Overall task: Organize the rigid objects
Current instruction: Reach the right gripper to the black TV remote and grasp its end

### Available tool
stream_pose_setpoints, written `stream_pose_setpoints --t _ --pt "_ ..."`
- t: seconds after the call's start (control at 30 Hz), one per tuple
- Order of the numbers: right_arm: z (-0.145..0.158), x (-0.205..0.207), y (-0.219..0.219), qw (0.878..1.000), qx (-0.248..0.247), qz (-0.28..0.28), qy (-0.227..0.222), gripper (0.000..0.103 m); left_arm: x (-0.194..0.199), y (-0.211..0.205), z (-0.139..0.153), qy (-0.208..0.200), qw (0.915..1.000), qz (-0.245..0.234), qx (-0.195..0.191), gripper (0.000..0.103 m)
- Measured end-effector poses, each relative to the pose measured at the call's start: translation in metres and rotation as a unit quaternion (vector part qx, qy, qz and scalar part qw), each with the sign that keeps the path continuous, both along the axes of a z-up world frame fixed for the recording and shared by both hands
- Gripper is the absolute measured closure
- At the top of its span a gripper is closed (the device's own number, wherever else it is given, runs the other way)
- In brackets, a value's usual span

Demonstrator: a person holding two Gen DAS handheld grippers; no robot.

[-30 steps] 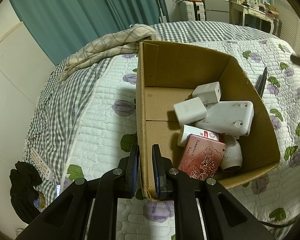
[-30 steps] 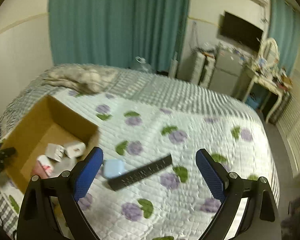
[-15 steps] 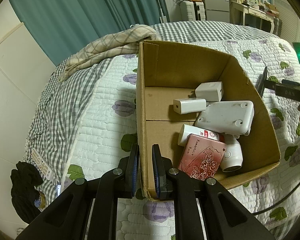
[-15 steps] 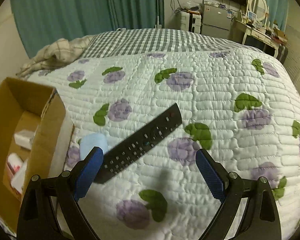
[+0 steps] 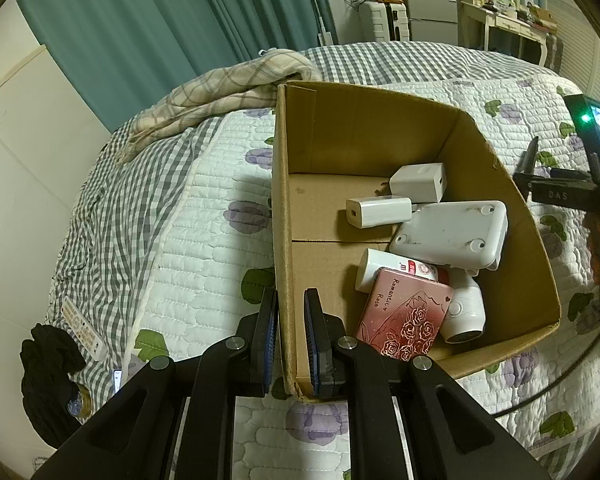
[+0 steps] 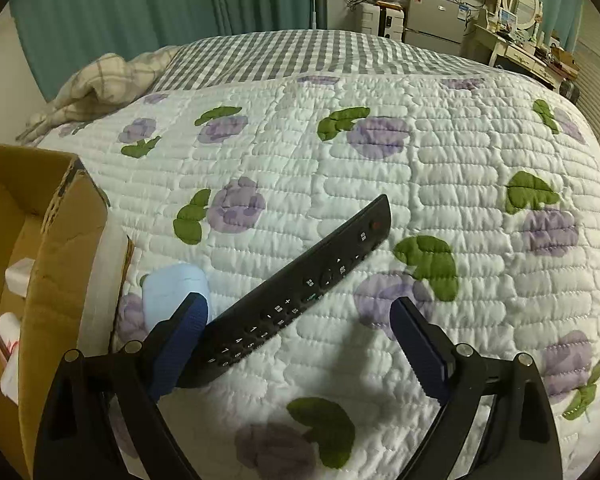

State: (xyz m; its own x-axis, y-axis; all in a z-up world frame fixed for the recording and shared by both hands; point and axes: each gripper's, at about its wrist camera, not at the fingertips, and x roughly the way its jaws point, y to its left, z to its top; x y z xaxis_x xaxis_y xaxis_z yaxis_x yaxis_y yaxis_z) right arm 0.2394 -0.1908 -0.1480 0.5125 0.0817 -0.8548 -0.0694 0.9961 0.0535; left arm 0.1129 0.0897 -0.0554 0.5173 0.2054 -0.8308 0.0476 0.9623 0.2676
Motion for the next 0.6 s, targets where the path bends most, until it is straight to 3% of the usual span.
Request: stream_pose_setpoints --t 0.07,0.13,0.27,0.6 --pt "-0.001 -0.005 0.003 1.0 -0.013 0.01 0.007 0.023 0.0 0.0 0.0 0.0 1.0 0.0 0.0 0.09" --pt "-0.008 -0.003 0.004 0.999 -0.014 0.013 0.025 0.039 0.0 0.0 0.0 0.0 1.0 0.001 0.0 0.09" --pt "-0.019 0.004 -0.004 0.999 0.014 -0.005 0.045 0.039 0.001 0.001 0.0 0.0 1.0 0.0 -0.001 0.09" --pt "-0.023 -0.004 -0.004 0.997 0.015 -0.029 0.064 0.038 0.0 0.0 0.0 0.0 1.0 0.001 -0.002 0.09"
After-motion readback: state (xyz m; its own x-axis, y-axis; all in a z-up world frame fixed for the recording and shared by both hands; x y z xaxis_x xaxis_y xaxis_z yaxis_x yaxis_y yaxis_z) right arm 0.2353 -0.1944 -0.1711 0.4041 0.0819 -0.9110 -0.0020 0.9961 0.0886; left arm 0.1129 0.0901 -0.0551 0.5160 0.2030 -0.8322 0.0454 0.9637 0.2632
